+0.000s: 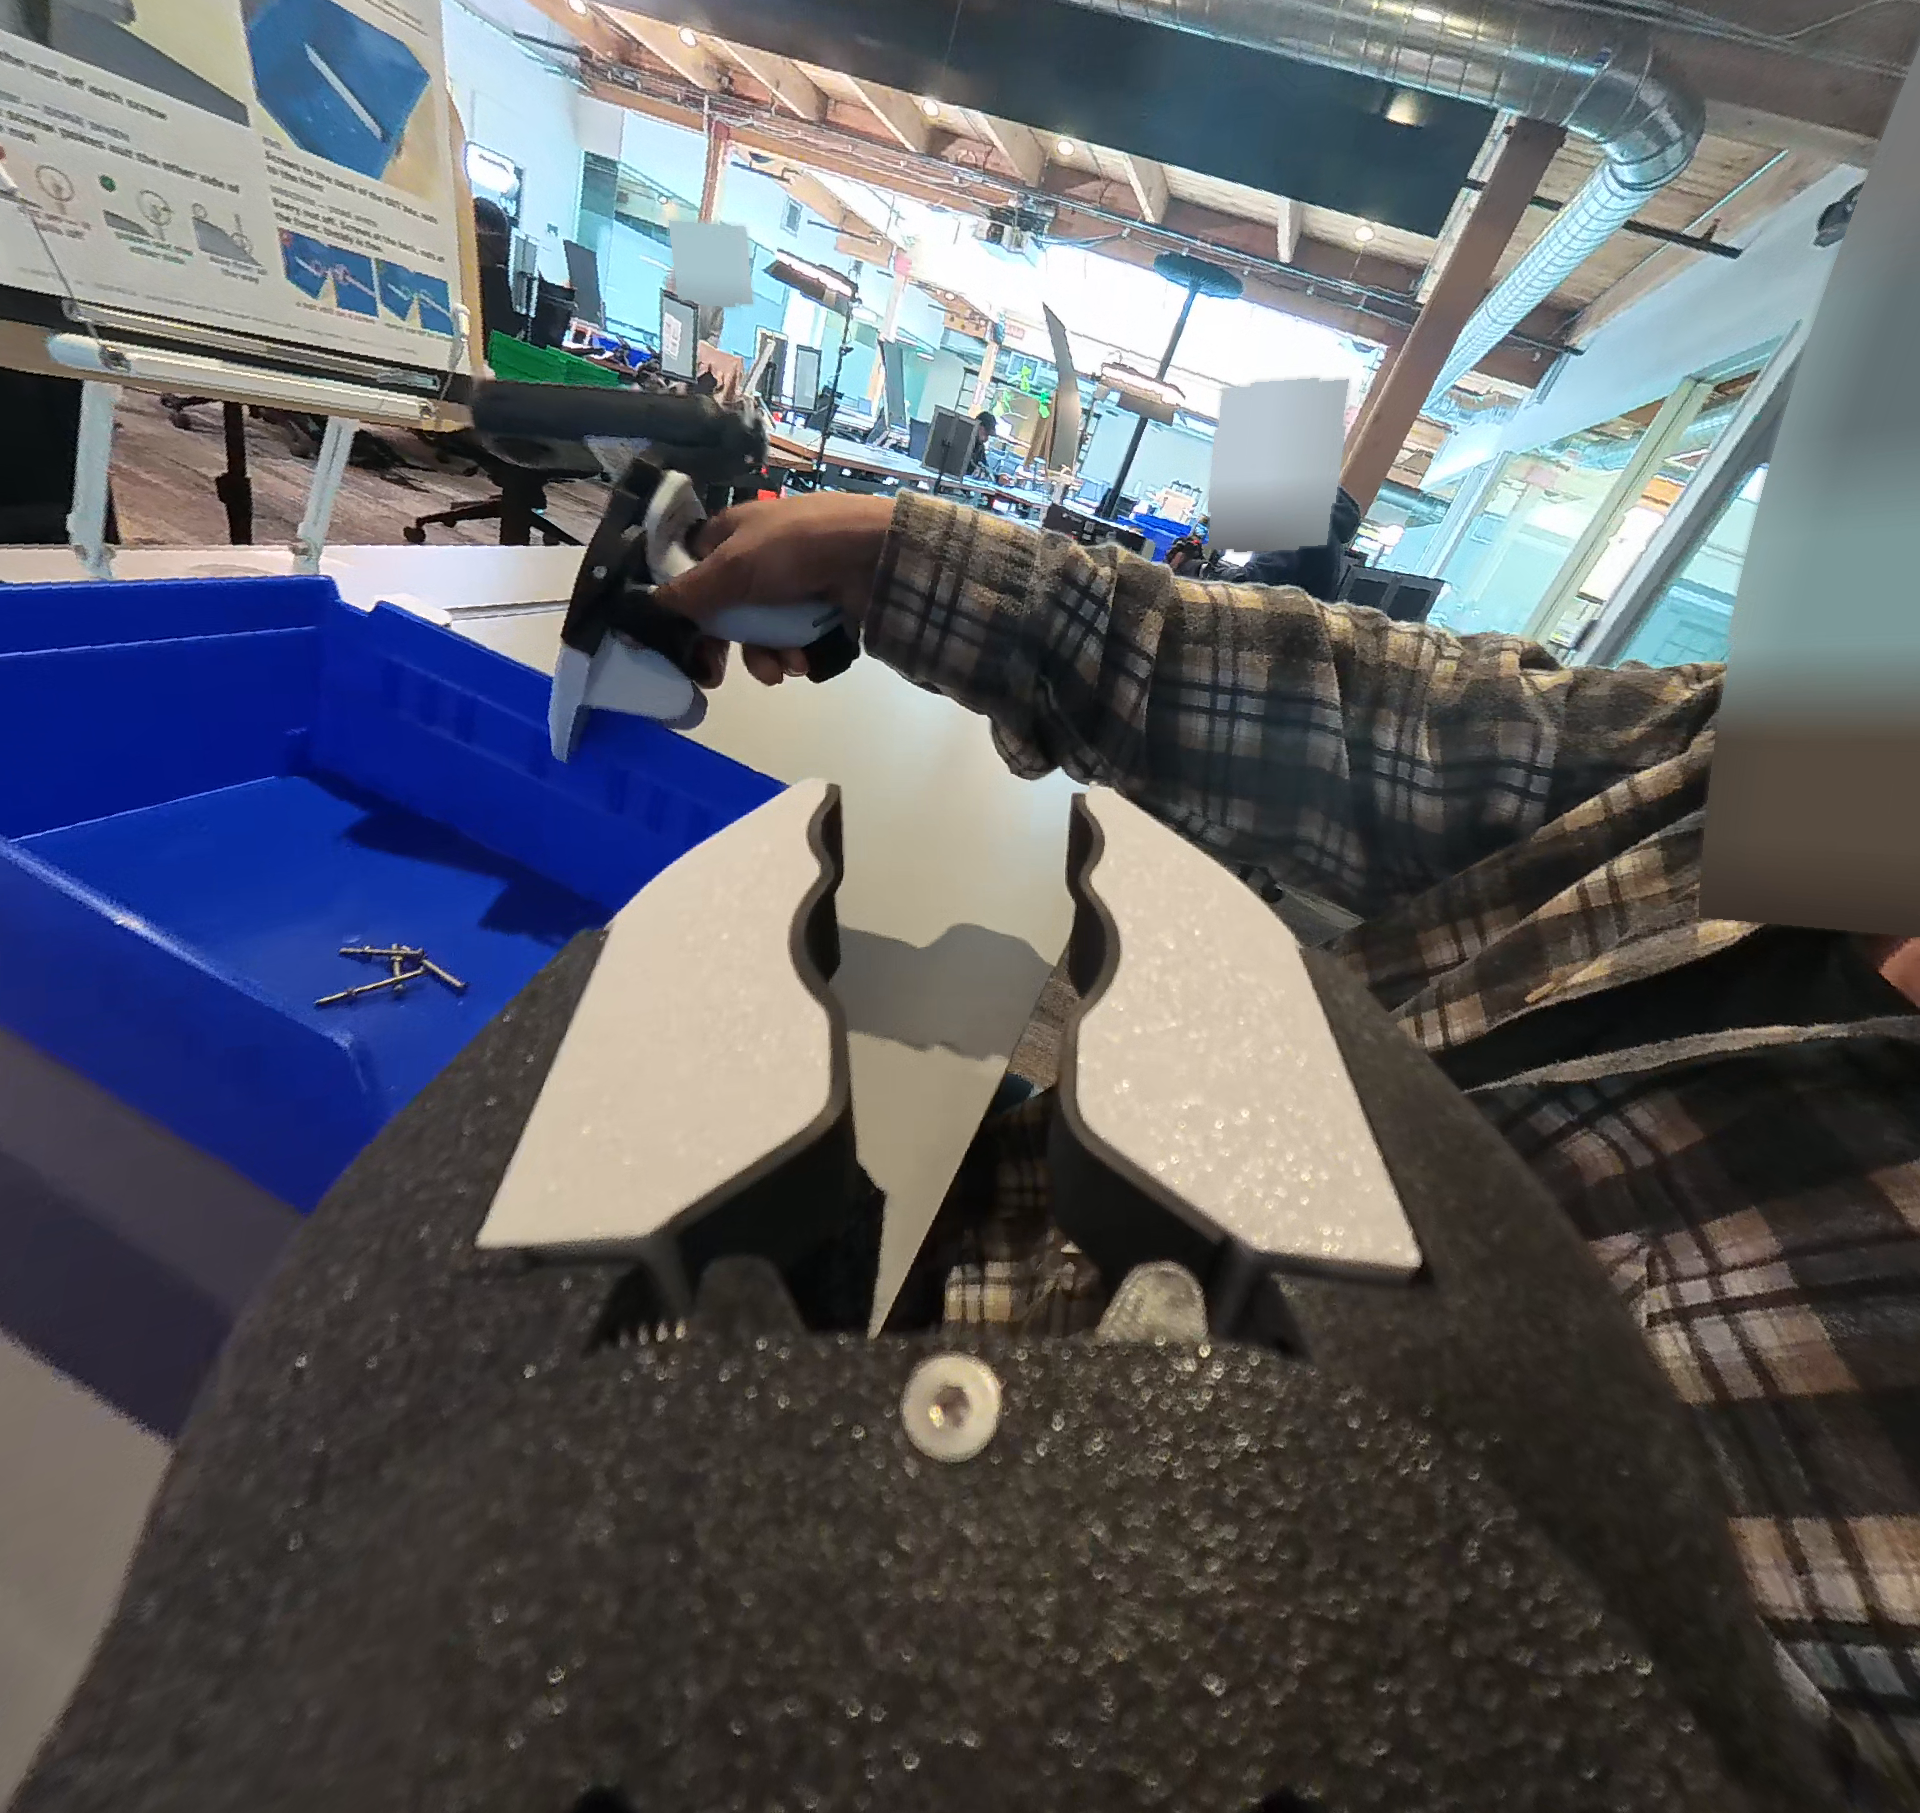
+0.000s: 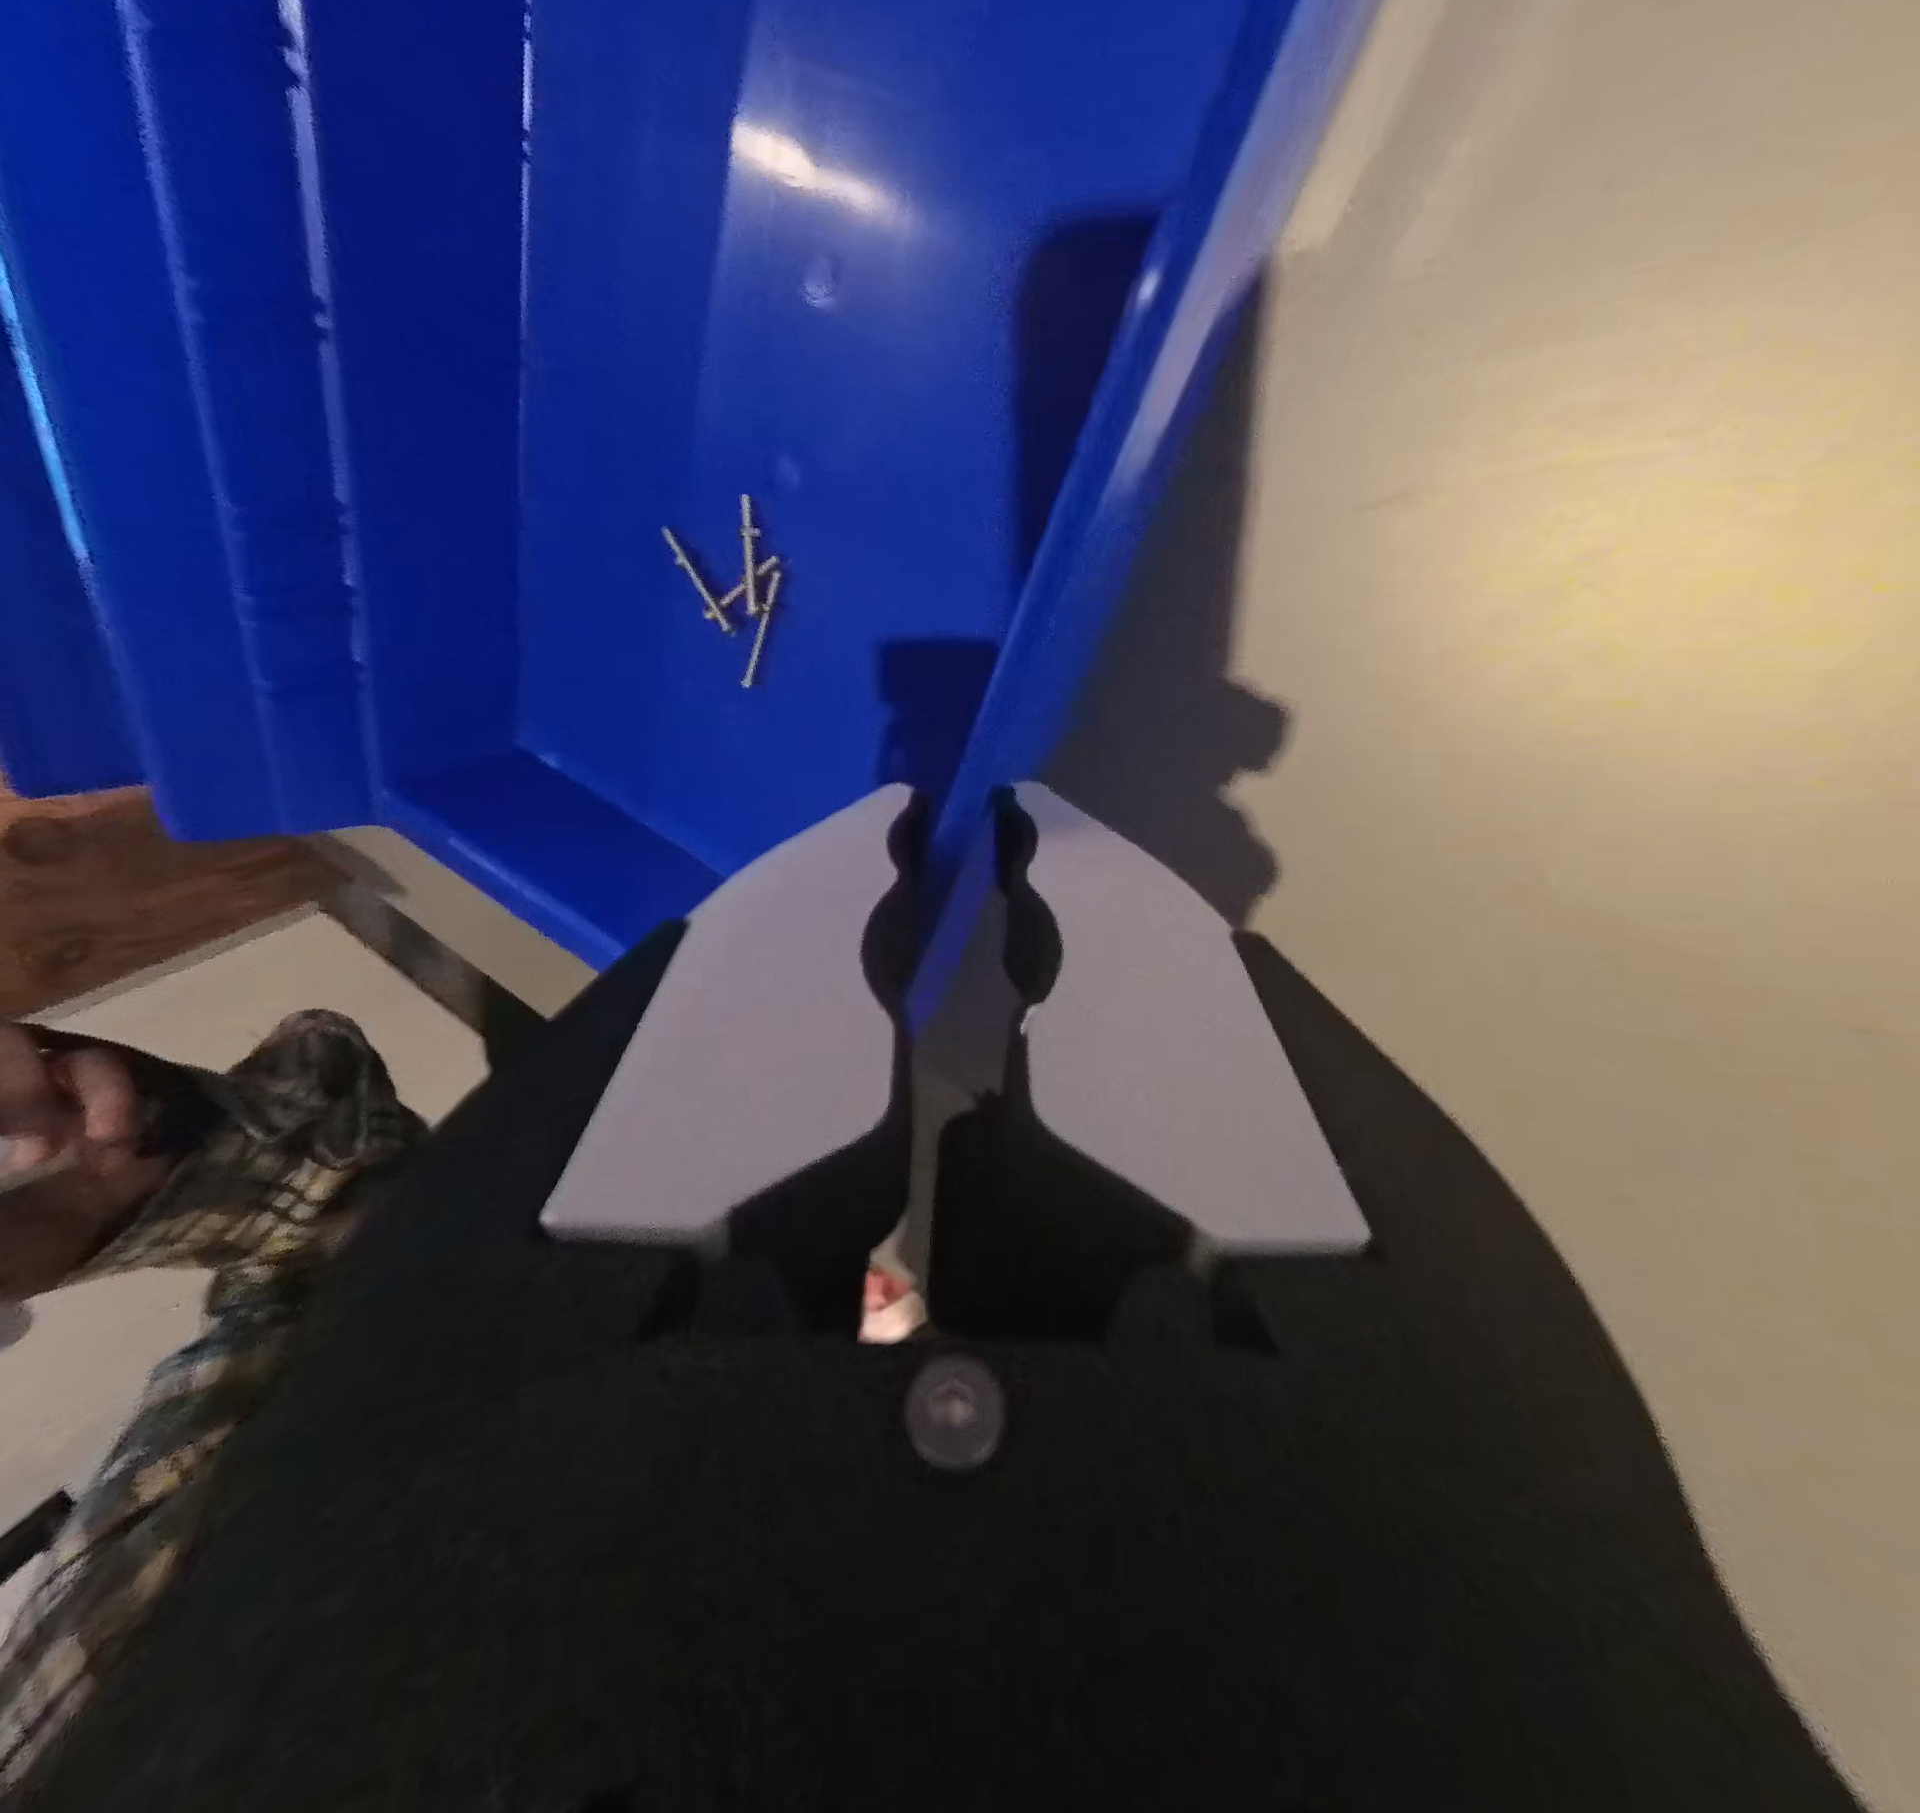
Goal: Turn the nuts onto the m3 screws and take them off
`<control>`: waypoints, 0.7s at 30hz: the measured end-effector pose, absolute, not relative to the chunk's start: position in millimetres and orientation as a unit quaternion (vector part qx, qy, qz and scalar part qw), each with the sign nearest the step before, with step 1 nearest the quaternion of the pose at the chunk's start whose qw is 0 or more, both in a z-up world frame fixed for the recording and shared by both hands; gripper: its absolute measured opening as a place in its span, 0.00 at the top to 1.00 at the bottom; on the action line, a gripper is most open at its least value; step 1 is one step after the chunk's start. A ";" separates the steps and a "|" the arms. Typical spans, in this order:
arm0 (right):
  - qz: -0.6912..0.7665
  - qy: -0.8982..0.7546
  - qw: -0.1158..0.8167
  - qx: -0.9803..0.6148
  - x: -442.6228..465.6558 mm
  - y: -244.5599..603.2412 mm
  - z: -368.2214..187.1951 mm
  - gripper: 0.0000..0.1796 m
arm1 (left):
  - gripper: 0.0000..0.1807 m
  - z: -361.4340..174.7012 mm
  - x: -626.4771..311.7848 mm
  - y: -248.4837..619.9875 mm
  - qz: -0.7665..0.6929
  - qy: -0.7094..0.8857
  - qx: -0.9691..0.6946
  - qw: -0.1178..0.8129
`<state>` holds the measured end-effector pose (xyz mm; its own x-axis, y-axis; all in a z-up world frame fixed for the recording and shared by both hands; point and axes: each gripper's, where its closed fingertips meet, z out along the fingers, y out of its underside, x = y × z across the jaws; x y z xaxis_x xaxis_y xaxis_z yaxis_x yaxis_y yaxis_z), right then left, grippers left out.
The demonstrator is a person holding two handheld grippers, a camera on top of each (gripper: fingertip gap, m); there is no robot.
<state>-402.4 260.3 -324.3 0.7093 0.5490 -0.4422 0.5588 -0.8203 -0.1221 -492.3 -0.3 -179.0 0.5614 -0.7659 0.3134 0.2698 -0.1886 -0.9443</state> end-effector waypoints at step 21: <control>-0.367 0.182 -0.201 0.890 -189.1 301.1 -291.5 0.76 | 0.63 -171.6 -631.6 65.1 -0.130 0.111 -0.813 0.557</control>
<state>-189.1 301.1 -291.5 0.6649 0.4719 -0.5790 0.1766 -0.8524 -0.4921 -631.6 65.1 -171.6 0.9417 -0.3253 0.0866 -0.0366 -0.3548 -0.9342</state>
